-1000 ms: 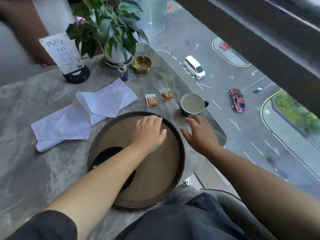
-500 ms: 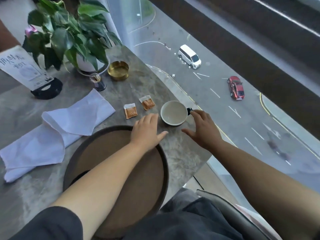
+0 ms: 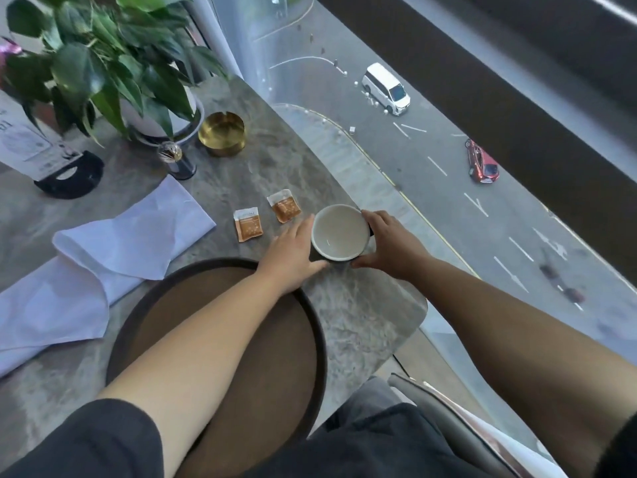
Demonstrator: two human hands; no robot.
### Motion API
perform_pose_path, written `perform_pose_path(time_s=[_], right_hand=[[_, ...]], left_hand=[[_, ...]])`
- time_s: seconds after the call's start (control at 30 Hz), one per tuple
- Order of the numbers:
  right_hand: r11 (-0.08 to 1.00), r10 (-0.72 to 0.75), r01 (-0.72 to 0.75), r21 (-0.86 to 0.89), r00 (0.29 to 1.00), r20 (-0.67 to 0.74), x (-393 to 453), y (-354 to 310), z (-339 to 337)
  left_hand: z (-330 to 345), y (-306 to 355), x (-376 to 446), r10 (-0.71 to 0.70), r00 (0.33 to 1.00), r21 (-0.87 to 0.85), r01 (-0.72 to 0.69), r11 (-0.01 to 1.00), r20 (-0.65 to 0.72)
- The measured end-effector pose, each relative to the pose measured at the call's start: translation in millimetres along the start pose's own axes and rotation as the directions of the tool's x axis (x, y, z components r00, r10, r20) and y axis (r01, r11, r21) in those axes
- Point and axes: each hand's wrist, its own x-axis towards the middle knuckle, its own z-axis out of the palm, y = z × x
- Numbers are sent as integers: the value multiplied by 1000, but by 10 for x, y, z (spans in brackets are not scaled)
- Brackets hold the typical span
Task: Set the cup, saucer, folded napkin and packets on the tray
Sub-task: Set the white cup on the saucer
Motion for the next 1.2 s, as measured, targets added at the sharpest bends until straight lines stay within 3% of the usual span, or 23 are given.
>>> perform_pose_path(time_s=[0.27,0.5,0.93,1.2], right_hand=[[995,-63,66,75,997,-36,-149,-179,-34],[976,-218,219,12,975,-50,-434,-703,39],[896,-444,438,77,890,101,-902,-1935,903],[878,-479,471,87,859,182,-1006,-2390,1434]], left_hand=[[-134,-27,-272,34,995,-227,-53,973,-90],[-312,-213,-978,-35,984,-243,-10,970,-177],[-261,-942,-2693,-299,900,-273,215,938,-318],[-130,-1299,-3298,-435,848,-299,349,888,-304]])
